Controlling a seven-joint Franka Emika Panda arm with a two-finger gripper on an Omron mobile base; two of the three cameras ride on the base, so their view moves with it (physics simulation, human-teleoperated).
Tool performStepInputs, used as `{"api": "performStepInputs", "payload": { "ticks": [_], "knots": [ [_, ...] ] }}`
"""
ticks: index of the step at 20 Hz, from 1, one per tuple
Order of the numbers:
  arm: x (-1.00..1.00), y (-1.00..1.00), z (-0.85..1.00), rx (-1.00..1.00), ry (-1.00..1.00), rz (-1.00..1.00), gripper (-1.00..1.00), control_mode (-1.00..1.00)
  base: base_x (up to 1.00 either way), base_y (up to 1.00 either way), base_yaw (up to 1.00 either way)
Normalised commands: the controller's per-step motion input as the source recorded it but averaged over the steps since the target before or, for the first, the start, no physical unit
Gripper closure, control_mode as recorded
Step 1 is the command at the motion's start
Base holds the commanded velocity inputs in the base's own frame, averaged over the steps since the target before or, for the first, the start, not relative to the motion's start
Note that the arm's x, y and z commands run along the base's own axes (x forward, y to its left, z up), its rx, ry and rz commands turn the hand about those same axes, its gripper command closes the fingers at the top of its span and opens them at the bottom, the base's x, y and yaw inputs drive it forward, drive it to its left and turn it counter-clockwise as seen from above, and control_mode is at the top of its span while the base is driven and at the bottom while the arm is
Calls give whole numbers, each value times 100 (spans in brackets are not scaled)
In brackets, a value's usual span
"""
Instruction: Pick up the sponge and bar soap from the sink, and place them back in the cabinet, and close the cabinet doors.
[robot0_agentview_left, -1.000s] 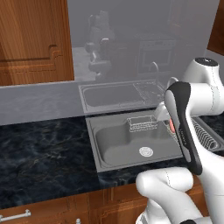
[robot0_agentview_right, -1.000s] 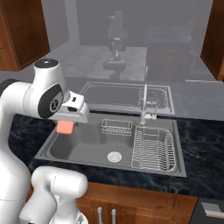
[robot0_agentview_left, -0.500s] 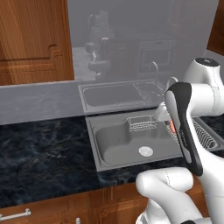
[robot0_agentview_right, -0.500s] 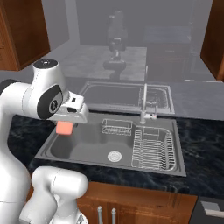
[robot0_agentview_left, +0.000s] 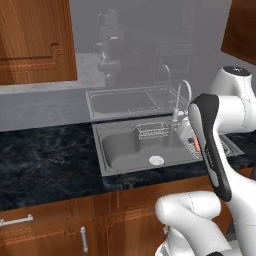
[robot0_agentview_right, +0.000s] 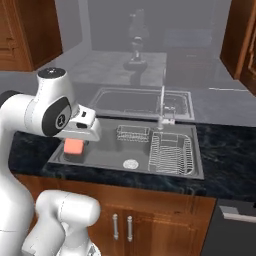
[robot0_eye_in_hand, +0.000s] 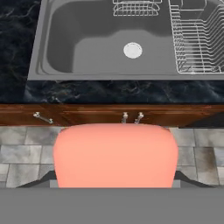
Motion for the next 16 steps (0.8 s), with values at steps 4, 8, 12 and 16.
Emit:
{"api": "performStepInputs", "payload": {
  "ticks": [4,8,12,16],
  "knots": [
    [0,0,0,0,0,0,100,100,-61,-44,0],
    [0,0,0,0,0,0,100,100,-58,-52,0],
    [0,0,0,0,0,0,100,100,-50,-58,0],
    [0,0,0,0,0,0,100,100,-44,-68,0]
  ]
}}
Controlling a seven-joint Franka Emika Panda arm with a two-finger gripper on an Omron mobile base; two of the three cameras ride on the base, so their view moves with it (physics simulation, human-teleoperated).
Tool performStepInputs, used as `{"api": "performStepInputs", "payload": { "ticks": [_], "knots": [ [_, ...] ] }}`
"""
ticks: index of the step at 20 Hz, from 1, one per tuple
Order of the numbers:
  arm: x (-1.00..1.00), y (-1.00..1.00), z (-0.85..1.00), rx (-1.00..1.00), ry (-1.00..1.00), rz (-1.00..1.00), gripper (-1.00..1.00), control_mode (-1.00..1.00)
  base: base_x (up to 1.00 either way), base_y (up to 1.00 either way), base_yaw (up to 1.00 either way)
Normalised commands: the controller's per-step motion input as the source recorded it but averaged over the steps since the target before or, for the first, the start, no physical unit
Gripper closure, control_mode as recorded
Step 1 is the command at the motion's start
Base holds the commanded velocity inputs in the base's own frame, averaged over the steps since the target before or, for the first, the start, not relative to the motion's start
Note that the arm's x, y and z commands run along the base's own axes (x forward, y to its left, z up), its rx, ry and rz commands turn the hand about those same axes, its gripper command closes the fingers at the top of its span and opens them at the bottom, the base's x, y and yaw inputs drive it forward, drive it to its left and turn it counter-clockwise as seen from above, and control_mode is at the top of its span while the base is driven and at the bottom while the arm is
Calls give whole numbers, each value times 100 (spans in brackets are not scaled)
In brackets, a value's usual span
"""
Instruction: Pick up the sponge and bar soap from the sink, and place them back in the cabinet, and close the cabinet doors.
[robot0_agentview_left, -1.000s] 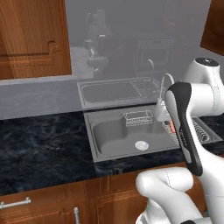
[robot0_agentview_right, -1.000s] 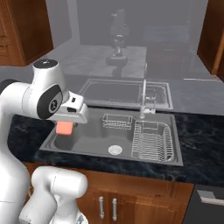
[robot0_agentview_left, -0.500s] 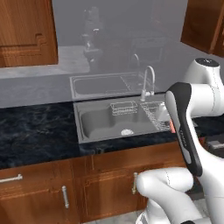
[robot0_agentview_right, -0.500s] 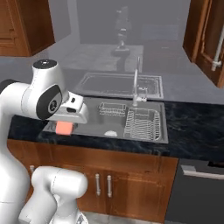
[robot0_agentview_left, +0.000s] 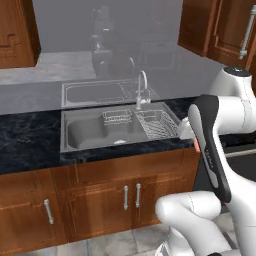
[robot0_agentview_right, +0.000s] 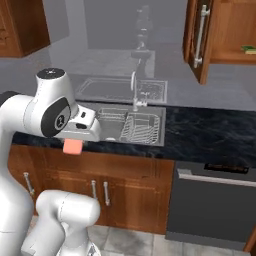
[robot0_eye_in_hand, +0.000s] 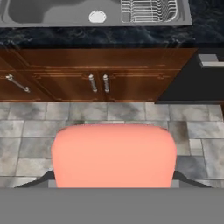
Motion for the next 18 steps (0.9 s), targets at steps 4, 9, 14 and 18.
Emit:
{"api": "performStepInputs", "payload": {
  "ticks": [4,9,14,18],
  "knots": [
    [0,0,0,0,0,0,100,100,-36,-72,0],
    [0,0,0,0,0,0,100,100,-18,-74,0],
    [0,0,0,0,0,0,100,100,-1,-72,0],
    [0,0,0,0,0,0,100,100,0,-67,1]
  ]
}}
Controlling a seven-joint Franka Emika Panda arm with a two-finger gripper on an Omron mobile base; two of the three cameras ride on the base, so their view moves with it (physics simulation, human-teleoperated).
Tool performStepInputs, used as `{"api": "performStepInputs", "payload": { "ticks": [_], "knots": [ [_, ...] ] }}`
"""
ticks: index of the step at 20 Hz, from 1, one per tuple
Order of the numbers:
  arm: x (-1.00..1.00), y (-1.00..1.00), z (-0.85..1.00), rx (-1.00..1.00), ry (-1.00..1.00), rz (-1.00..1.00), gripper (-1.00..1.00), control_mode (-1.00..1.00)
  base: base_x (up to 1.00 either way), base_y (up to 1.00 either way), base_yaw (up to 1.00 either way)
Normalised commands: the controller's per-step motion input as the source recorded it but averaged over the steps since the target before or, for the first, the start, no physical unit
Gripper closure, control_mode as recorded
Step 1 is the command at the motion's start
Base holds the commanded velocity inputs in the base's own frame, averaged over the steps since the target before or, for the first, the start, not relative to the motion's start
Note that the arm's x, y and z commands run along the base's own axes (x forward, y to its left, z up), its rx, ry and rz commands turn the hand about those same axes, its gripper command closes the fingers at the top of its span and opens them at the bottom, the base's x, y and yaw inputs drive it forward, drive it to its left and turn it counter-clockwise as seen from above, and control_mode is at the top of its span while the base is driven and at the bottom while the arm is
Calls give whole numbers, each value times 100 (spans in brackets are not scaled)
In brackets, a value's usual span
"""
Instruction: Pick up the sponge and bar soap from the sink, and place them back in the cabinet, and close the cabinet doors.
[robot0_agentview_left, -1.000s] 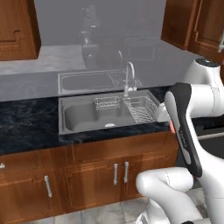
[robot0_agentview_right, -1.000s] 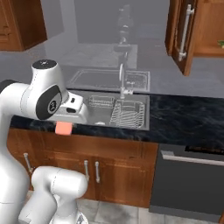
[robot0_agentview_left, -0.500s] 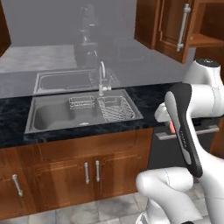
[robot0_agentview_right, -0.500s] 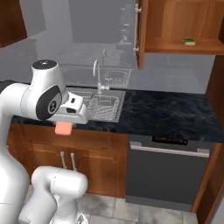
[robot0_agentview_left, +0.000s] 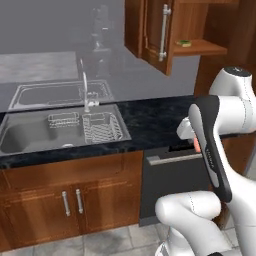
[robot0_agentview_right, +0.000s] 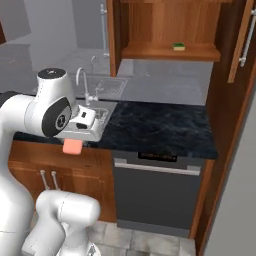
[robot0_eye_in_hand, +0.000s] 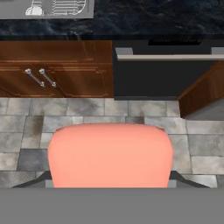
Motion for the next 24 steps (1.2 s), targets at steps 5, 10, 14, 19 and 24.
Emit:
{"api": "performStepInputs", "payload": {
  "ticks": [5,10,14,19,24],
  "knots": [
    [0,0,0,0,0,0,100,100,0,-64,0],
    [0,0,0,0,0,0,100,100,0,-55,0],
    [0,0,0,0,0,0,100,100,2,-48,0],
    [0,0,0,0,0,0,100,100,10,-45,0],
    [0,0,0,0,0,0,100,100,18,-39,0]
  ]
}}
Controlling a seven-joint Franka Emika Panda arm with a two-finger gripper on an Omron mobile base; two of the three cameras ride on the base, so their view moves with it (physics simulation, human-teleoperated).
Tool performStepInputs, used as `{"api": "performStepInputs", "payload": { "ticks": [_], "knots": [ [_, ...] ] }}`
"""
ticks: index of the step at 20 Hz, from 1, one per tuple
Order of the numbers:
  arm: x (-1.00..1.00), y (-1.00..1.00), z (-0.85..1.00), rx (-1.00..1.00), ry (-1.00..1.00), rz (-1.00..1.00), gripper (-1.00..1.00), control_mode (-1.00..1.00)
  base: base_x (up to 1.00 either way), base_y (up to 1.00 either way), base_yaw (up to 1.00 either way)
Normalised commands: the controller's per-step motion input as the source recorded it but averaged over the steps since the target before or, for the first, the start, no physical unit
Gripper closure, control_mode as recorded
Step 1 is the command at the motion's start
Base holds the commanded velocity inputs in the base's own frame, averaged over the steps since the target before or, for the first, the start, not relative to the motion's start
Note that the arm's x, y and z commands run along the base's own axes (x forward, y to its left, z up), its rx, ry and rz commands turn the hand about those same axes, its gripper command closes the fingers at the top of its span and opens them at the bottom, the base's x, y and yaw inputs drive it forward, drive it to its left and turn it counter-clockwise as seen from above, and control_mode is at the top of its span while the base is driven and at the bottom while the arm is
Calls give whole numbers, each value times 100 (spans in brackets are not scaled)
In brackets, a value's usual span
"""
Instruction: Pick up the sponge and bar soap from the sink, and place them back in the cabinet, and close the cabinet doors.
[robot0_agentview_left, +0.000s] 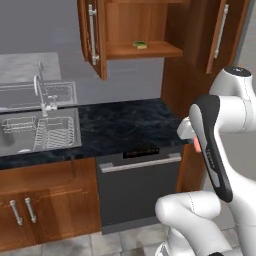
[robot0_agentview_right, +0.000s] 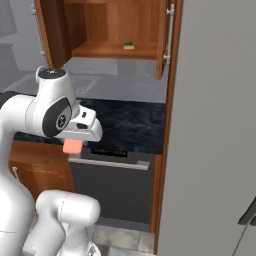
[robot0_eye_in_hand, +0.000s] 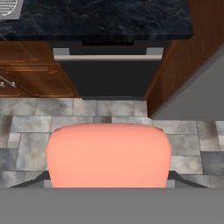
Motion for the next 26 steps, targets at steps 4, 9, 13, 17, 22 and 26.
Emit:
{"api": "performStepInputs", "payload": {
  "ticks": [4,9,13,17,22,26],
  "knots": [
    [0,0,0,0,0,0,100,100,37,-27,0],
    [0,0,0,0,0,0,100,100,55,-16,0],
    [0,0,0,0,0,0,100,100,63,-13,0],
    [0,0,0,0,0,0,100,100,61,-19,0],
    [0,0,0,0,0,0,100,100,56,-20,0],
    [0,0,0,0,0,0,100,100,54,-16,0]
  ]
}}
